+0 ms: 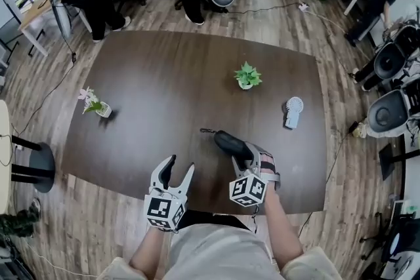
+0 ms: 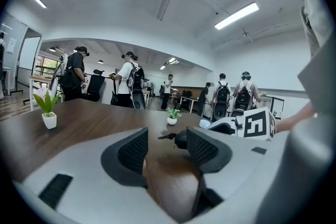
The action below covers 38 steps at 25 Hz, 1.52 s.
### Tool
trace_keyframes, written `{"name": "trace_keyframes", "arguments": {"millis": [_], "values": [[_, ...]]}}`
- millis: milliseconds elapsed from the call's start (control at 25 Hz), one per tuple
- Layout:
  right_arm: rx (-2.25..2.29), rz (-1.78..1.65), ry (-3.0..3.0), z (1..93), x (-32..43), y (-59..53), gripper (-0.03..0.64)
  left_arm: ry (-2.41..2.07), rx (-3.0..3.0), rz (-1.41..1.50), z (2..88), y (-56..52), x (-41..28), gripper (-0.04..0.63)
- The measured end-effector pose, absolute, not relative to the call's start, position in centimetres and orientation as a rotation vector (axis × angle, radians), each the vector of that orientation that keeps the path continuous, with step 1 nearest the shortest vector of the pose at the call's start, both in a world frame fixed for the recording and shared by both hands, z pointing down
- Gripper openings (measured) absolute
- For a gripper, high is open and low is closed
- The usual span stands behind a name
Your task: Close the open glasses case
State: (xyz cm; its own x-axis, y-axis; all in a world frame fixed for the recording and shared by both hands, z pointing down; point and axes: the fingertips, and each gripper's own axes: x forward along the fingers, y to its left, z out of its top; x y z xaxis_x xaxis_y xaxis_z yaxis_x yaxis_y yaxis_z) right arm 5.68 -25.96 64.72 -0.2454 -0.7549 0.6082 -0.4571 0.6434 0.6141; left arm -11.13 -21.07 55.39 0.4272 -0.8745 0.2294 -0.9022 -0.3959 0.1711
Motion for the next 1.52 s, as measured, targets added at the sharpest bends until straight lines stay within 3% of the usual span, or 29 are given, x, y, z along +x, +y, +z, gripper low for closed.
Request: {"name": "trace_keyframes", "arguments": {"millis": [800, 1160, 1520], "values": [[1.451, -0.416, -1.985, 49.7, 14.3, -22.0, 0.249, -1.398, 2.64, 0.006, 48.1, -20.9, -2.9, 0.235], [1.889, -0.203, -2.261, 43.2, 19.7, -19.8, 0.247, -1.42, 2.705, -0.077, 44.5, -21.0, -1.0, 0.235], [2.137, -0.022, -2.304, 42.8, 23.8, -17.7, 0.247, -1.462, 2.69, -0.09, 43.7, -21.5, -0.6, 0.233]]}}
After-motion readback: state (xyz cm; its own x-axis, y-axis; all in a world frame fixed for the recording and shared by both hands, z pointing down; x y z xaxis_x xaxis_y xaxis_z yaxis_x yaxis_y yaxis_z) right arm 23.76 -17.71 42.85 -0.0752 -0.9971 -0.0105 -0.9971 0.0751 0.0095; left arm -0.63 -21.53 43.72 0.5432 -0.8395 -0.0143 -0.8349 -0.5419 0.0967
